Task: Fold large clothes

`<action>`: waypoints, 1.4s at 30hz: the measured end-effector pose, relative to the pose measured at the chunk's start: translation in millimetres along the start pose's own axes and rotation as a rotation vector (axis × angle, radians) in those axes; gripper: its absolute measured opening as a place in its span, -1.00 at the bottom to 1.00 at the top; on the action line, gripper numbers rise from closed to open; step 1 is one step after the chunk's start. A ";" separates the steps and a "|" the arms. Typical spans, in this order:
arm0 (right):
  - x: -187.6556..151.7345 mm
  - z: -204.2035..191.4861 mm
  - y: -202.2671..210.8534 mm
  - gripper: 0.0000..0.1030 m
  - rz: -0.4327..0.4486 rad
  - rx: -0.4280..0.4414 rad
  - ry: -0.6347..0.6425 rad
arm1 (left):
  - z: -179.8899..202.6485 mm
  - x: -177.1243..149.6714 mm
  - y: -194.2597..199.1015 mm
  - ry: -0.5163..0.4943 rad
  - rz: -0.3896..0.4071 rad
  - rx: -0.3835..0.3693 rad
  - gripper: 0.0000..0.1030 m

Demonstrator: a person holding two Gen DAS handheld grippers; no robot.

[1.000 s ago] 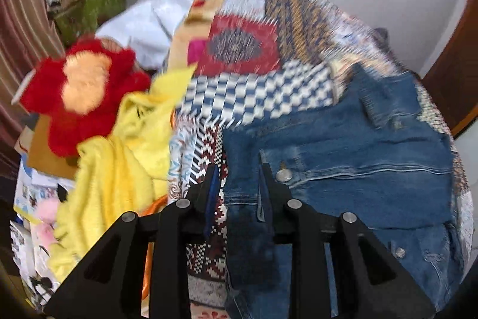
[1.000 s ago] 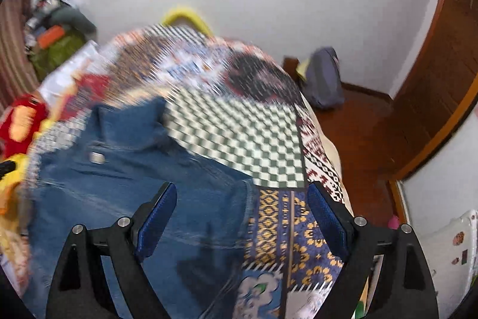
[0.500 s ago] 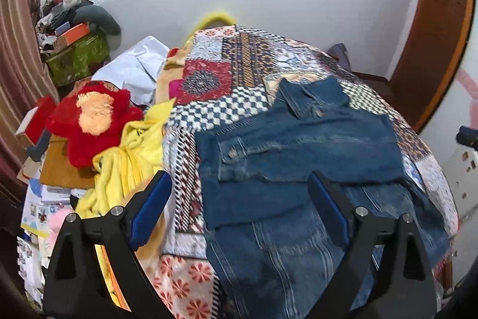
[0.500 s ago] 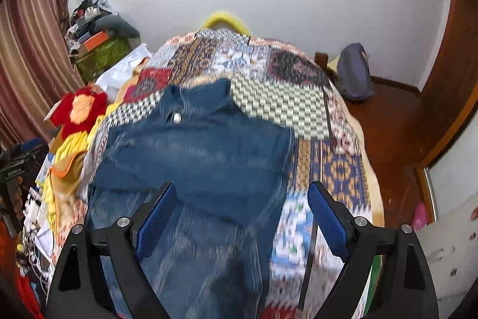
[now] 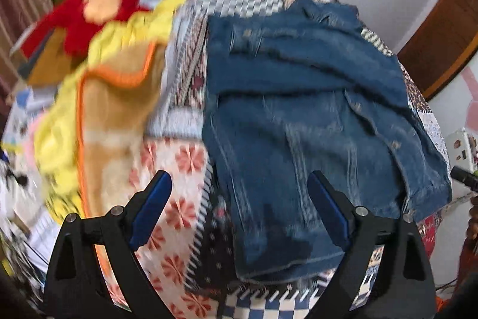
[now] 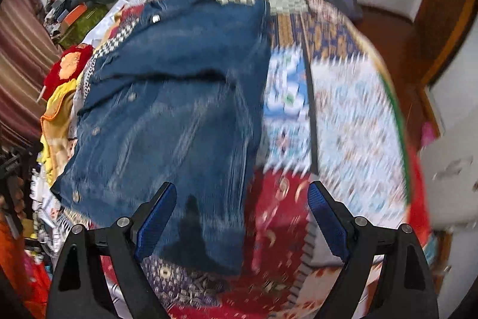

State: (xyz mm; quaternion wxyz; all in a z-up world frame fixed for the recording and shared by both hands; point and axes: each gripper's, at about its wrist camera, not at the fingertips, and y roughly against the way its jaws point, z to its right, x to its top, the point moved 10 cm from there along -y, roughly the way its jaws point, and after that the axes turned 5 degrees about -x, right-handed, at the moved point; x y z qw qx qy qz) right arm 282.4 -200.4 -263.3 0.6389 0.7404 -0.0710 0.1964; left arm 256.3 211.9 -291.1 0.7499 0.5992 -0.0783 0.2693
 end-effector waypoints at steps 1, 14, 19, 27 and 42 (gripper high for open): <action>-7.5 -0.9 -3.6 0.71 -0.015 0.030 -0.022 | -0.4 -7.1 -3.2 0.014 -0.018 -0.009 0.80; -40.8 -20.2 -25.7 0.31 -0.057 0.218 -0.146 | 8.2 -86.2 -47.7 0.288 -0.160 -0.205 0.40; -39.7 -26.9 -24.4 -0.20 -0.047 0.236 -0.133 | 20.2 -88.1 -48.0 0.286 -0.160 -0.245 0.00; -15.0 -44.4 -4.5 -0.69 0.049 0.195 -0.014 | 37.6 -48.3 -20.4 0.159 -0.068 -0.228 -0.72; 129.9 -73.7 20.0 -0.78 0.297 0.109 0.130 | 66.8 111.5 33.1 0.010 0.191 -0.241 -0.78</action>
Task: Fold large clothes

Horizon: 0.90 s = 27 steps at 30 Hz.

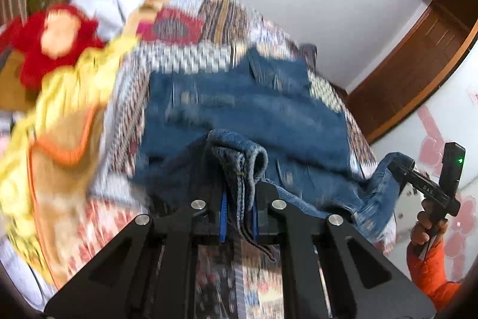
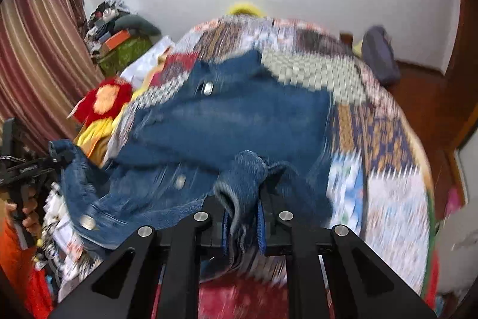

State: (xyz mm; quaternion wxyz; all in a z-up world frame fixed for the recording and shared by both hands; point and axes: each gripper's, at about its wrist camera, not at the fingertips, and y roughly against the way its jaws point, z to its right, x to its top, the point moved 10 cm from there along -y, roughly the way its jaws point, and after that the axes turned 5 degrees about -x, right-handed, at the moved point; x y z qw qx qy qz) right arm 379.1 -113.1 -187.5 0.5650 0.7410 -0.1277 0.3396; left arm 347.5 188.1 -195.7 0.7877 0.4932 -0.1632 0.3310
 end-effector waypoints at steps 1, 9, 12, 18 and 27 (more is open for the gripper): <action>13.8 3.6 -4.6 -0.78 0.014 -0.019 -0.003 | -0.9 16.5 -1.1 -0.010 0.026 0.015 -0.78; 105.5 31.6 -60.8 -0.79 0.026 -0.087 -0.056 | -18.3 96.6 -40.0 0.026 0.101 0.042 -0.78; 135.6 38.5 -85.7 -0.79 0.020 -0.128 -0.056 | -25.2 129.8 -65.5 0.033 0.108 0.055 -0.78; 171.5 47.4 -151.0 -0.79 -0.026 -0.212 -0.025 | -51.4 159.0 -122.8 0.064 0.062 0.112 -0.78; 140.3 72.4 -249.1 -0.77 -0.177 -0.228 -0.036 | -128.2 123.2 -209.6 0.207 -0.100 0.174 -0.60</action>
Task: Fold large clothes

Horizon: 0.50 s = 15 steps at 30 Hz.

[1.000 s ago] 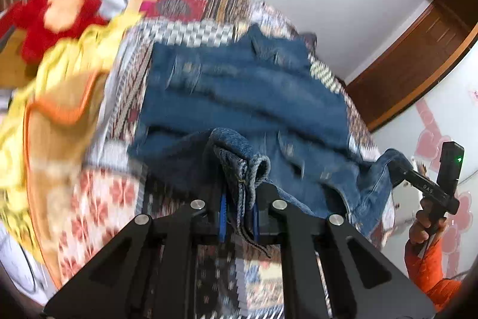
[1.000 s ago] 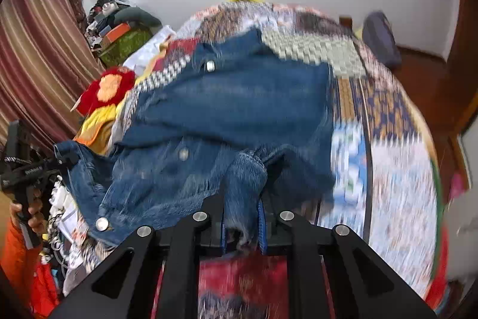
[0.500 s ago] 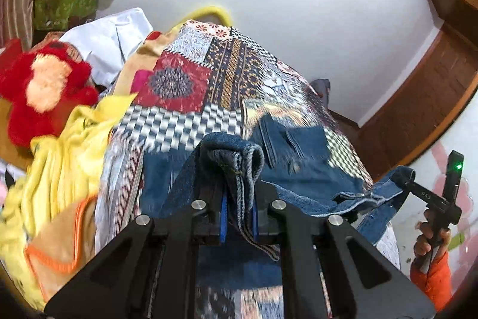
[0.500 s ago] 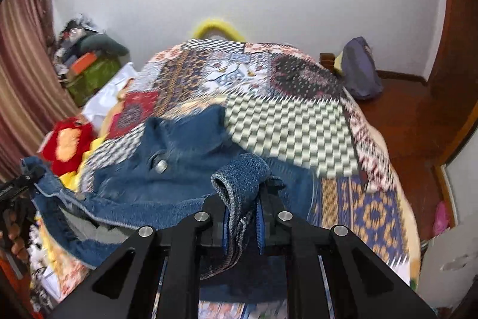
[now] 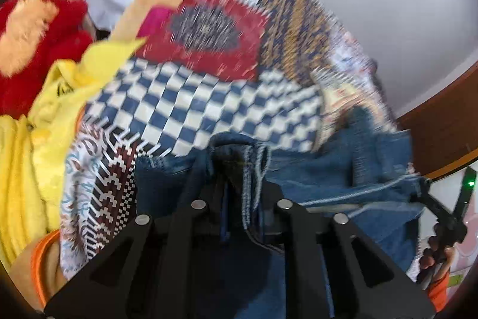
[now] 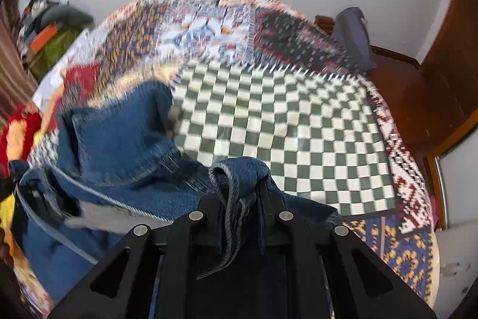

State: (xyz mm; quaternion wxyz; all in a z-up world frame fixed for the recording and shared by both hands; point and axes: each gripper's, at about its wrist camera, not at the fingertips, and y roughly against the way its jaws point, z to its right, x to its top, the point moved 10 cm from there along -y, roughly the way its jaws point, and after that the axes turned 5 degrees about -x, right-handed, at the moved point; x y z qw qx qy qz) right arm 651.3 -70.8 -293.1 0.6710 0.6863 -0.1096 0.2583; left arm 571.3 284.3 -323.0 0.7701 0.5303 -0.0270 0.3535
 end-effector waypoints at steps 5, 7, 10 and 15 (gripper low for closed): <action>-4.1 -0.7 -0.9 -0.77 0.008 0.017 0.101 | -9.4 -8.4 -19.9 -0.032 -0.031 0.027 -0.54; -0.3 5.0 7.9 -0.76 -0.002 0.055 0.075 | -8.9 -7.9 -20.2 -0.042 -0.029 0.041 -0.54; 6.7 12.5 21.6 -0.76 -0.017 0.124 0.018 | -7.6 -6.7 -19.8 -0.049 -0.039 0.058 -0.53; 17.1 26.7 43.1 -0.76 -0.033 0.262 -0.095 | -12.0 -6.5 -17.1 -0.080 -0.023 0.115 -0.33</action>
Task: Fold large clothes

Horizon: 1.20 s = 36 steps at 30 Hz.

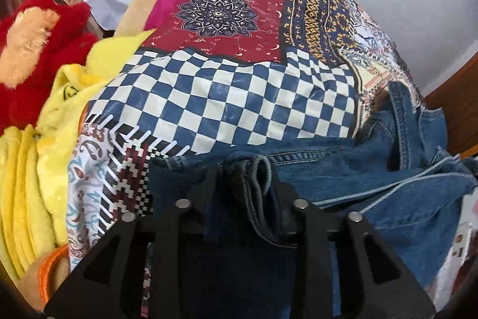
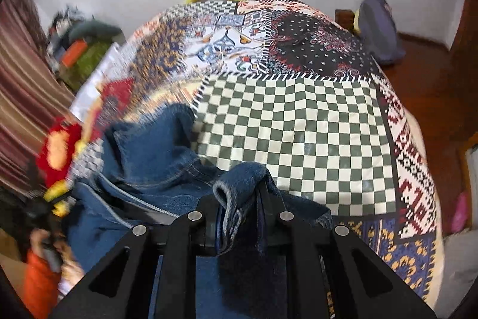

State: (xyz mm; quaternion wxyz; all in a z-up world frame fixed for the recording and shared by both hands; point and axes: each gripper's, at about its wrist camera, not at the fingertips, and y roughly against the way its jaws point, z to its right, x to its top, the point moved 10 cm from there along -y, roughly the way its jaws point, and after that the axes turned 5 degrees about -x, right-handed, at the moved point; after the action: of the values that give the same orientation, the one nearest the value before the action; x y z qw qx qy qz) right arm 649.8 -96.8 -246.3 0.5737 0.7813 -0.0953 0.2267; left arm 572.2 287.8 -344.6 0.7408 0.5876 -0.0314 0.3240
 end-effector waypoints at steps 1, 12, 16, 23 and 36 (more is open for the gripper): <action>0.0 0.5 3.7 -0.76 -0.006 0.020 -0.011 | 0.3 -0.1 0.0 -0.003 -0.001 0.003 -0.33; 2.6 10.4 24.6 -0.76 -0.035 0.113 -0.125 | -4.4 -8.4 11.0 -0.035 -0.007 0.067 -0.16; 0.2 13.6 24.1 -0.76 -0.028 0.114 -0.112 | -3.6 -14.3 8.1 -0.040 -0.009 0.082 -0.13; 4.0 75.9 35.6 -0.71 0.091 -0.626 0.118 | -5.6 -13.8 4.0 -0.027 -0.024 0.090 -0.12; -52.2 122.4 56.4 -0.71 0.040 -0.351 -0.012 | -29.2 34.2 87.3 -0.002 0.161 0.137 0.08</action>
State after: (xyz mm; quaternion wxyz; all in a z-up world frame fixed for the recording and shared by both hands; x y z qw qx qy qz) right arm 610.8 -235.8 -251.6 0.6960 0.6685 -0.1524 0.2134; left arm 544.3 337.7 -264.7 0.6702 0.6329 -0.0569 0.3836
